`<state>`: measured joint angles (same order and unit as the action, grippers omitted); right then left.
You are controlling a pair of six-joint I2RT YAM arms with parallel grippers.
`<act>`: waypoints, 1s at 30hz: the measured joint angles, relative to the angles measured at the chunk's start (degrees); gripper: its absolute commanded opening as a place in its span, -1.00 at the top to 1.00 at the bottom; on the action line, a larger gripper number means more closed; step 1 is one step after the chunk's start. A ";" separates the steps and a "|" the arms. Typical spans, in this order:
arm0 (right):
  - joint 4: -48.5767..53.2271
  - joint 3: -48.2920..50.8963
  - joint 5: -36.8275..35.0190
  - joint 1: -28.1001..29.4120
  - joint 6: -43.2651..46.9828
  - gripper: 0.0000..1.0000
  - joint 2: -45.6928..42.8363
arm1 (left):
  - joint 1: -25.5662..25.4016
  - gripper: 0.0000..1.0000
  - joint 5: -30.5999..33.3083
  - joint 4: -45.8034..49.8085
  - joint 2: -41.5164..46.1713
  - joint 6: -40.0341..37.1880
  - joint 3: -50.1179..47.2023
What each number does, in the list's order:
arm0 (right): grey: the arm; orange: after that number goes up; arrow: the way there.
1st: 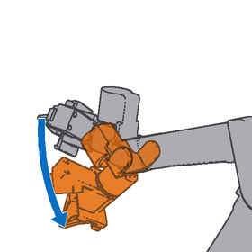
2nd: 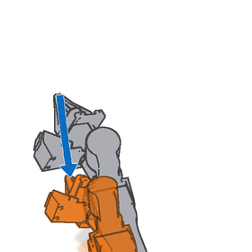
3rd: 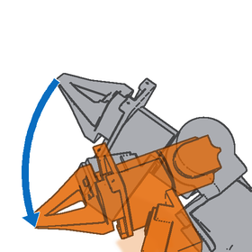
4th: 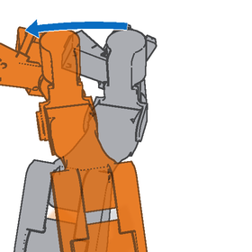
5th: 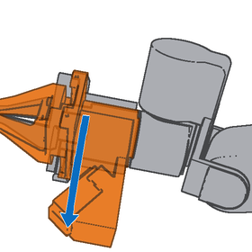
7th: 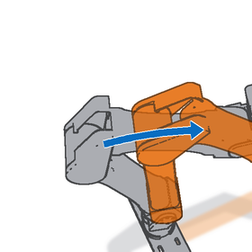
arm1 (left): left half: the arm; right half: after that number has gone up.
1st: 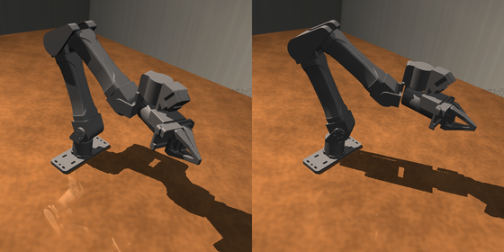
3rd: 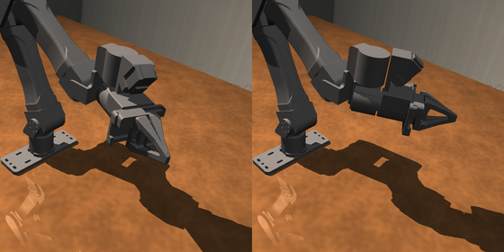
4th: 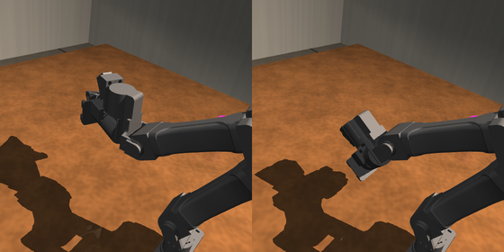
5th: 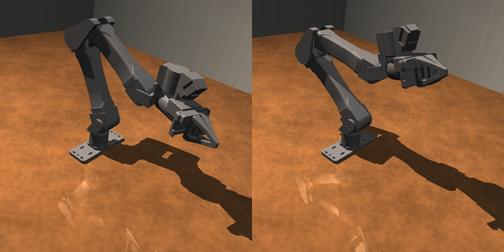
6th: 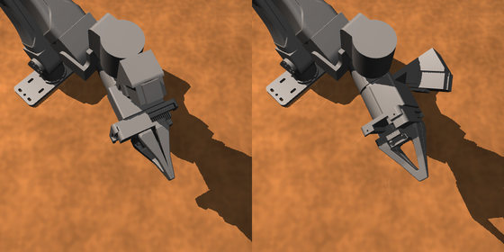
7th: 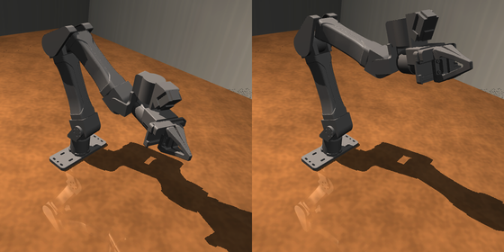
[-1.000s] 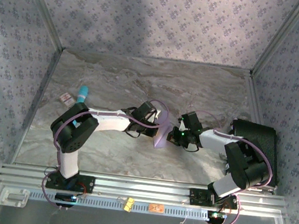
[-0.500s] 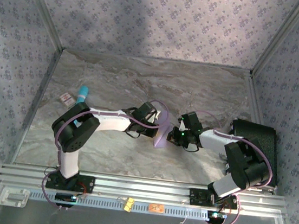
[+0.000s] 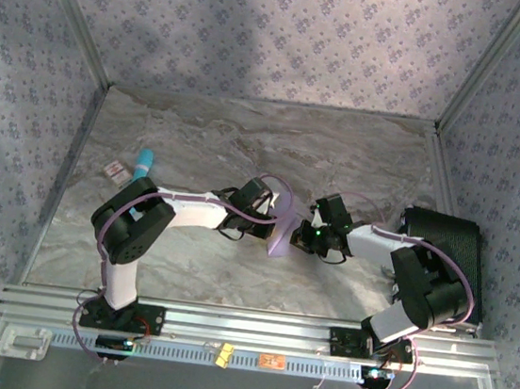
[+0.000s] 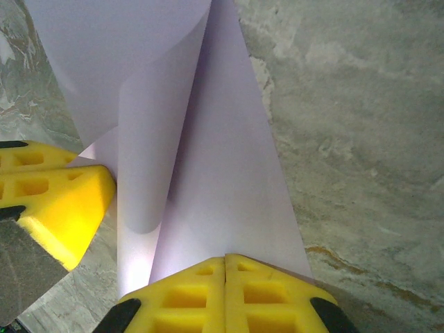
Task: Fold a paper plane with a square sheet of paper (pick it up from the middle)
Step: Fold the triangle a second time at the center of the table.
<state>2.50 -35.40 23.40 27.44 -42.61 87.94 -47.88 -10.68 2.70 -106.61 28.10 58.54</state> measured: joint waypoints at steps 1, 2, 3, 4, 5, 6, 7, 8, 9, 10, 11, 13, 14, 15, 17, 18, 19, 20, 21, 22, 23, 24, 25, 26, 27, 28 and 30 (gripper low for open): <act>-0.02 0.00 0.00 0.00 -0.02 0.87 -0.04 | 0.00 1.00 0.00 -0.04 0.00 0.04 0.00; -0.09 0.04 0.00 -0.04 -0.04 0.87 -0.09 | 0.00 1.00 0.00 -0.07 0.00 0.07 0.00; -0.50 0.31 0.13 -0.11 -0.22 0.87 -0.20 | 0.00 1.00 0.02 -0.11 0.00 0.07 0.00; -0.96 0.66 0.28 -0.26 -0.44 0.87 -0.39 | 0.00 1.00 0.00 -0.15 0.00 0.04 0.00; -1.49 1.14 0.44 -0.50 -0.70 0.87 -0.72 | 0.00 1.00 0.02 -0.17 0.00 0.07 0.00; -1.88 1.64 0.55 -0.79 -1.07 0.88 -1.18 | 0.00 1.00 0.02 -0.24 0.00 0.07 -0.04; -2.16 2.01 0.74 -1.09 -1.31 0.89 -1.57 | 0.00 1.00 0.02 -0.35 0.00 0.07 -0.11; -2.60 2.38 1.11 -1.53 -1.62 0.91 -2.12 | 0.00 1.00 0.00 -0.37 0.00 0.04 -0.13; -3.15 2.60 1.51 -1.88 -1.97 0.92 -2.67 | 0.00 1.00 0.00 -0.42 0.00 0.07 -0.17; -3.54 2.62 1.90 -2.08 -2.19 0.93 -3.08 | 0.00 1.00 0.00 -0.55 0.00 0.04 -0.22; -4.31 2.62 2.38 -2.32 -2.47 0.95 -3.56 | 0.00 1.00 0.00 -0.63 0.00 0.07 -0.22; -6.05 2.62 3.58 -2.45 -3.04 0.99 -4.15 | 0.00 1.00 0.00 -0.79 0.00 0.04 -0.26; -7.17 2.62 4.44 -2.43 -3.32 1.00 -4.20 | 0.00 1.00 0.00 -0.81 0.00 0.07 -0.26; -8.17 2.62 5.14 -2.34 -3.63 1.00 -4.20 | 0.00 1.00 0.02 -0.81 0.00 0.04 -0.26; -9.86 2.62 6.16 -1.95 -4.50 1.00 -4.17 | 0.00 1.00 0.02 -0.81 0.00 0.07 -0.26; -10.73 2.62 6.62 -1.64 -4.83 1.00 -4.11 | 0.00 1.00 0.00 -0.81 0.00 0.07 -0.26; -11.43 2.58 7.02 -1.42 -5.09 1.00 -3.93 | 0.00 1.00 0.02 -0.81 0.00 0.07 -0.26; -12.46 2.58 7.56 -1.16 -5.57 1.00 -3.52 | 0.00 1.00 0.02 -0.81 0.00 0.04 -0.26; -13.49 2.56 7.96 -0.94 -6.08 1.00 -2.95 | 0.00 1.00 0.00 -0.81 0.00 0.04 -0.26; -14.16 2.56 8.26 -0.76 -6.40 1.00 -2.47 | 0.00 1.00 0.00 -0.81 0.00 0.04 -0.26; -15.13 2.56 8.66 -0.55 -6.93 1.00 -1.73 | 0.00 1.00 0.00 -0.79 0.00 0.04 -0.26; -15.85 2.56 8.98 -0.37 -7.32 1.00 -1.11 | 0.00 1.00 0.00 -0.81 0.00 0.04 -0.26; -16.26 2.45 9.05 -0.22 -7.61 1.00 -0.59 | 0.00 1.00 0.00 -0.81 0.00 0.04 -0.26; -16.65 2.27 9.25 -0.09 -7.85 1.00 0.07 | 0.00 1.00 0.00 -0.81 0.00 0.04 -0.26; -17.11 2.01 9.46 0.09 -8.09 1.00 0.83 | 0.00 1.00 0.02 -0.81 0.00 0.04 -0.26; -17.44 1.77 9.55 0.11 -8.24 1.00 1.42 | 0.00 1.00 0.00 -0.81 0.00 0.04 -0.26; -18.08 1.31 9.66 0.26 -8.70 1.00 2.47 | 0.00 1.00 0.02 -0.79 0.00 0.04 -0.26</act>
<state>-15.57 -34.09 33.06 27.70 -51.31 90.41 -47.88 -10.66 1.91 -106.61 28.14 58.28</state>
